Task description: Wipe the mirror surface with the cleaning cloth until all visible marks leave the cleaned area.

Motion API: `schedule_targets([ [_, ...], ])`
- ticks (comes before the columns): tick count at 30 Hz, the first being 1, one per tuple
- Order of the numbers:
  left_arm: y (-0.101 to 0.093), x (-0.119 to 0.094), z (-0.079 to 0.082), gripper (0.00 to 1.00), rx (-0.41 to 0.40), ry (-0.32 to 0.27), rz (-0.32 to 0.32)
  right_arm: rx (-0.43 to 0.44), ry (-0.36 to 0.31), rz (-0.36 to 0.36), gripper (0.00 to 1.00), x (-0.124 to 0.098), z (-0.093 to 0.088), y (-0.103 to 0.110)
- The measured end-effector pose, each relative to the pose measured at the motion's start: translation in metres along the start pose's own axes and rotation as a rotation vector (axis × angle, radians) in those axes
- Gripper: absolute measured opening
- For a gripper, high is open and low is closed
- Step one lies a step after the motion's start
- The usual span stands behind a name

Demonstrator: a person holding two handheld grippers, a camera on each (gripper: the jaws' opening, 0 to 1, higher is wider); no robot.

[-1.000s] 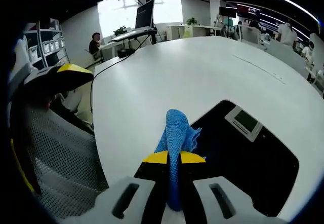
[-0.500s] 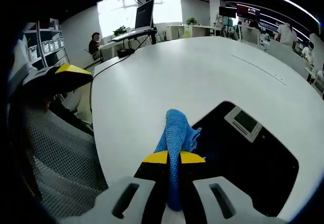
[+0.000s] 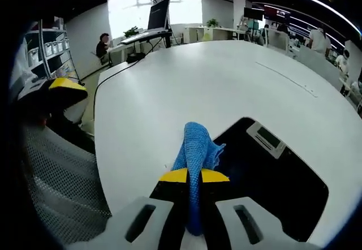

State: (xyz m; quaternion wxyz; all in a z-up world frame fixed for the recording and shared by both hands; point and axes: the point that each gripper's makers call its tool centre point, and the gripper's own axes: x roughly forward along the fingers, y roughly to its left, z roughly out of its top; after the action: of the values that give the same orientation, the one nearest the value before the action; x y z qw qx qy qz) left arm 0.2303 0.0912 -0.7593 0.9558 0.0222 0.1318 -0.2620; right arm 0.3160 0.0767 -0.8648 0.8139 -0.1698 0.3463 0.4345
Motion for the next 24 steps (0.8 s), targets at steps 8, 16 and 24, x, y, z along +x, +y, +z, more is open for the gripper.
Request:
schedule_targets([
  [8, 0.0, 0.0, 0.0, 0.67, 0.0, -0.001, 0.0, -0.004, 0.011, -0.017, 0.0, 0.005, 0.004, -0.012],
  [16, -0.001, 0.0, -0.001, 0.67, 0.0, 0.005, -0.004, 0.016, 0.01, -0.044, 0.0, 0.01, 0.01, -0.027],
  [24, -0.001, 0.0, -0.001, 0.67, -0.001, 0.004, -0.003, 0.009, -0.004, -0.082, 0.0, 0.013, 0.013, -0.036],
])
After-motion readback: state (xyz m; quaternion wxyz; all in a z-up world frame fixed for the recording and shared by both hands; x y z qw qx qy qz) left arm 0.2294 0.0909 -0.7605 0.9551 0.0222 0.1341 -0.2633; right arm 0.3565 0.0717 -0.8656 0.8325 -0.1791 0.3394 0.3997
